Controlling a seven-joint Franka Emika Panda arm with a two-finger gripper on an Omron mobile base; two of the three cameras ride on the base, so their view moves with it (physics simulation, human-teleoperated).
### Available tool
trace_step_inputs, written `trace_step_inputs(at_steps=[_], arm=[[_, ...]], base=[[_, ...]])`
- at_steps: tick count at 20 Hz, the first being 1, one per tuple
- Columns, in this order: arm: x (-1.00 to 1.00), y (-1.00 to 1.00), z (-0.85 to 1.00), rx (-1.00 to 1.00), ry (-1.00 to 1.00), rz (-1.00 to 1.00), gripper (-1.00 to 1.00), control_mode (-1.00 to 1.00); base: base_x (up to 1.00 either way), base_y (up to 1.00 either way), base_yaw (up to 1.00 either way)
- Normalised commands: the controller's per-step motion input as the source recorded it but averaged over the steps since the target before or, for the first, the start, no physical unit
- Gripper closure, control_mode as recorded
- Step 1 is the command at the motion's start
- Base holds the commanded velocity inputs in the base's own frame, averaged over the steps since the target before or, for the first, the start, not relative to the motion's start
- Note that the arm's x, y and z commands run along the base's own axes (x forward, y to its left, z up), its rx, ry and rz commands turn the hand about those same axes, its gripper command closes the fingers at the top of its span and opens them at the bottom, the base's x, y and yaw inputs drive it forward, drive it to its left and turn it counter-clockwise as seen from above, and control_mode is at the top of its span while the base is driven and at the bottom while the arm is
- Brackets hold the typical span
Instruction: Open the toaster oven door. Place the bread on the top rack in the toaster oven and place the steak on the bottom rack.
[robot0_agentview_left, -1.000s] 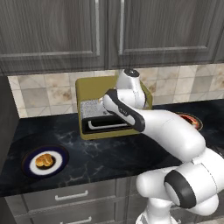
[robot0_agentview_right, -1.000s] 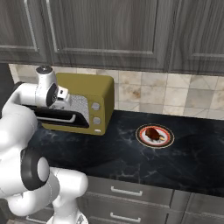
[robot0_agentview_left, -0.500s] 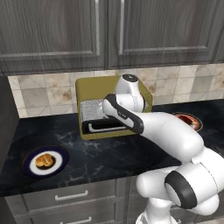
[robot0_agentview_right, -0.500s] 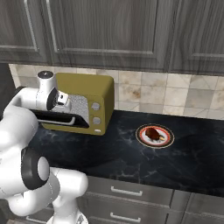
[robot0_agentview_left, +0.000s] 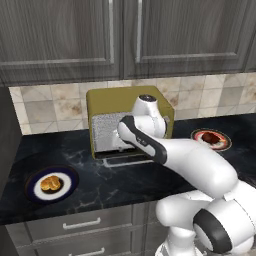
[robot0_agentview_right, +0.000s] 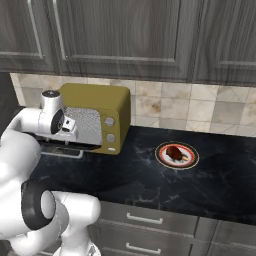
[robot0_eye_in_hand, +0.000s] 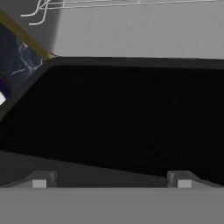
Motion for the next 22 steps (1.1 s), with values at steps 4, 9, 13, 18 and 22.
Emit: trace_step_inputs(at_steps=[4,9,13,18,22], arm=[[-0.61,0.03,-0.58,0.0,0.03,-0.03,-1.0,-1.0],[-0.42,0.01,-0.74,0.0,0.05,-0.05,-1.0,-1.0],[-0.24,-0.02,-0.86,0.0,0.04,-0.01,-1.0,-1.0],[-0.25,-0.05,-0.81,0.0,0.0,-0.01,-1.0,-1.0],[-0.25,-0.02,0.07,0.08,-0.04,0.0,-1.0,-1.0]], base=[[0.0,0.0,0.0],[0.0,0.0,0.0],[0.0,0.0,0.0],[0.0,0.0,0.0],[0.0,0.0,0.0]])
